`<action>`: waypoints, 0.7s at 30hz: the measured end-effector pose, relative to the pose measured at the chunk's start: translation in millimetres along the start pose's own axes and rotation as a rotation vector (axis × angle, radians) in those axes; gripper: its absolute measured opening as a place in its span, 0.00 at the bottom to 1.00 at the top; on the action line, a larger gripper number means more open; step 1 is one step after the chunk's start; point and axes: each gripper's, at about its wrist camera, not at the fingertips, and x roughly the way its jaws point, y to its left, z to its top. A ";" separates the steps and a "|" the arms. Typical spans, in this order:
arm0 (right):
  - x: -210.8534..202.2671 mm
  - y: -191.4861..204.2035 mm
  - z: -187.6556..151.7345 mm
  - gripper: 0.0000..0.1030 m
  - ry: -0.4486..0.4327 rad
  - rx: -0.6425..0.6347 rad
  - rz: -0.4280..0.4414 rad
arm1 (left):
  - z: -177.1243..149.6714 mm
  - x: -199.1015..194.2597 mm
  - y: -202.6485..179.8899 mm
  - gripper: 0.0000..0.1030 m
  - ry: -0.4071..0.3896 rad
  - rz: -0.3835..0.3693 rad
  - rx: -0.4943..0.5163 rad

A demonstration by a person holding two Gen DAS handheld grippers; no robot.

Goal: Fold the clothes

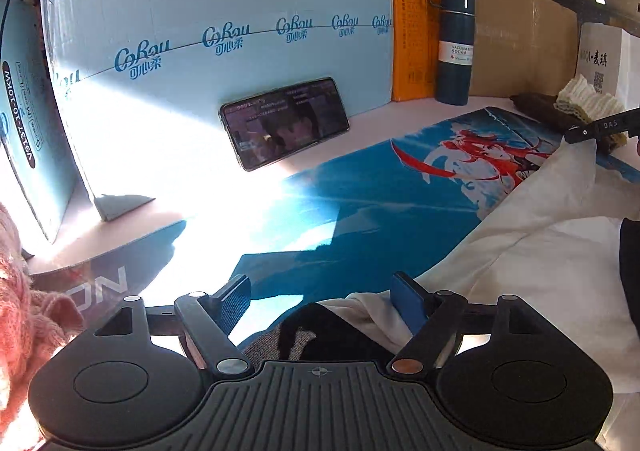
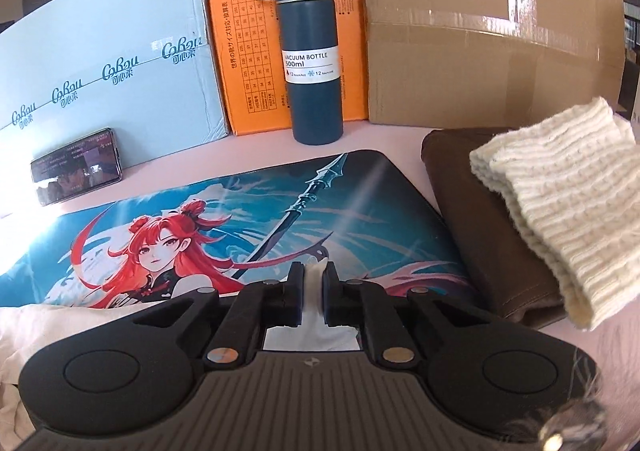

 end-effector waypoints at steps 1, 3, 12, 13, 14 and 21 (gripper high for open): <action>3.7 -0.3 1.8 0.05 0.003 -0.020 -0.030 | -0.1 -0.1 -1.0 0.81 -0.001 0.007 0.006; 13.8 -3.9 3.7 0.00 0.011 -0.046 -0.130 | -0.1 -0.4 -3.1 0.81 -0.002 0.020 0.017; -29.8 -38.2 -1.9 0.57 -0.054 0.143 0.008 | 19.8 -36.2 -19.0 0.82 -0.166 0.131 0.040; -38.7 -39.1 -4.4 0.58 -0.065 0.152 0.028 | 24.0 -41.6 -26.5 0.82 -0.189 0.123 0.056; -46.6 -39.6 -7.8 0.60 -0.069 0.160 0.039 | 28.3 -47.0 -34.4 0.84 -0.212 0.113 0.073; -78.2 -44.9 -40.6 0.73 -0.056 0.156 0.080 | 49.6 -39.2 -126.4 0.86 -0.199 -0.118 0.282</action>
